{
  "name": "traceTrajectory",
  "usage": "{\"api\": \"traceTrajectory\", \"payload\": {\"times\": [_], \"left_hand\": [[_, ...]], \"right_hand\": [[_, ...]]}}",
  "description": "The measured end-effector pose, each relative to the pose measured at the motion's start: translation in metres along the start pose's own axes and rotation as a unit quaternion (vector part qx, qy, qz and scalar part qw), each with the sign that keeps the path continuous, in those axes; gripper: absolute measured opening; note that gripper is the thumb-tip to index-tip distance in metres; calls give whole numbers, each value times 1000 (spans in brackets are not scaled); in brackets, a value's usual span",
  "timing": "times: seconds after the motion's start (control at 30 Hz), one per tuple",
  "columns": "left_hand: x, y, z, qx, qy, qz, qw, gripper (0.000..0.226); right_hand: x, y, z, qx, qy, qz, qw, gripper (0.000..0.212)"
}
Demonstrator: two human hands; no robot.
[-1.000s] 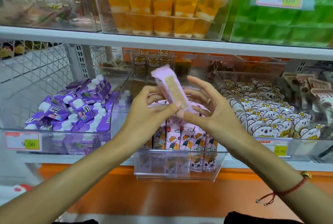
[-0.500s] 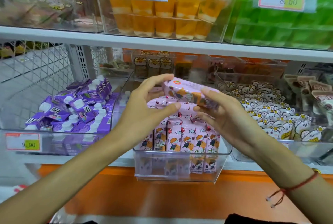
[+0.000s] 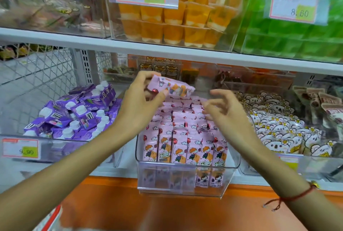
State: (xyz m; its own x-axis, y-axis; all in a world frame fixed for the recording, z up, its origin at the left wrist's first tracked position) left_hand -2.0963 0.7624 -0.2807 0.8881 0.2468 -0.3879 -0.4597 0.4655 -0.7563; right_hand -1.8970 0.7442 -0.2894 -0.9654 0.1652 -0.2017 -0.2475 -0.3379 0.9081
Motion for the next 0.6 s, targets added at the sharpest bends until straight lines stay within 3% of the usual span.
{"api": "traceTrajectory", "payload": {"times": [0.1, 0.2, 0.3, 0.4, 0.6], "left_hand": [[8, 7, 22, 5, 28, 45, 999, 34], [22, 13, 41, 4, 82, 98, 992, 37], [32, 20, 56, 6, 127, 132, 983, 41], [37, 26, 65, 20, 167, 163, 972, 42], [50, 21, 73, 81, 236, 225, 942, 48]], "right_hand": [[25, -8, 11, -78, 97, -186, 975, 33], [44, -23, 30, -71, 153, -294, 941, 40], [53, -37, 45, -33, 194, -377, 905, 31], [52, -42, 53, -18, 216, -403, 889, 29], [40, -43, 44, -16, 247, -352, 903, 38]]}}
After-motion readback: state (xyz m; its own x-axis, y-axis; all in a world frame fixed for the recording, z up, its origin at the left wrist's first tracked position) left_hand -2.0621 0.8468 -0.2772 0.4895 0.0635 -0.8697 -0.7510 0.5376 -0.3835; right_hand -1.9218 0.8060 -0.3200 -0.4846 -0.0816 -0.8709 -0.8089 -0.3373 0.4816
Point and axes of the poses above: each hand's wrist, its own z-axis towards the middle knuckle, its own x-axis out of the palm, y = z × x, the point moved 4 cm from there along z, towards the middle knuckle, and after that the axes turned 12 degrees about z, right-handed, at the moved point
